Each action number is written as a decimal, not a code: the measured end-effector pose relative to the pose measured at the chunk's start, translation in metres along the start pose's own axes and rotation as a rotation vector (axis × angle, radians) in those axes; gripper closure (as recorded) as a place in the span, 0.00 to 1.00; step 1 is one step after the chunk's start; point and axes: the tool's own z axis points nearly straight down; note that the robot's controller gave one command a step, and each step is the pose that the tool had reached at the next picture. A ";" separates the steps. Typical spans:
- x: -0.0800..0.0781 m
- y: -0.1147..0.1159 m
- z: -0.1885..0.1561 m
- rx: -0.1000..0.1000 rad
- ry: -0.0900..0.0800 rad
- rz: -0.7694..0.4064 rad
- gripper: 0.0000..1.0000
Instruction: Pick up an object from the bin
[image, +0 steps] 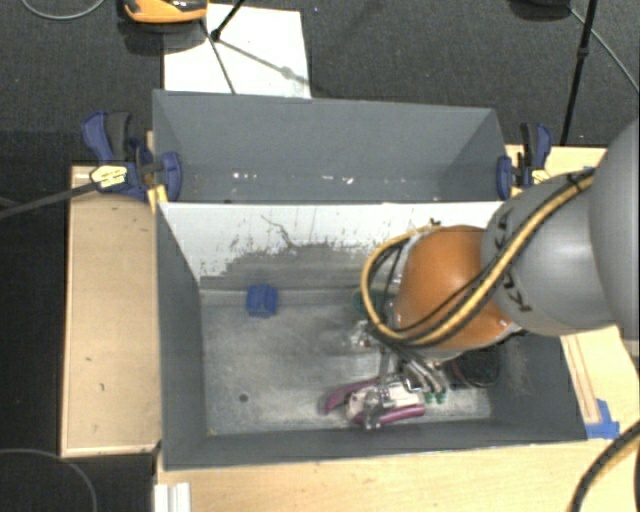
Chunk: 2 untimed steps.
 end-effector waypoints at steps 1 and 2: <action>0.007 0.001 0.001 0.000 0.031 -0.003 1.00; -0.001 -0.009 -0.074 -0.002 0.007 -0.349 1.00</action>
Offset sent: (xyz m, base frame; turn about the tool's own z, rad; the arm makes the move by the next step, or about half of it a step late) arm 0.0000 0.0000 0.0000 0.0000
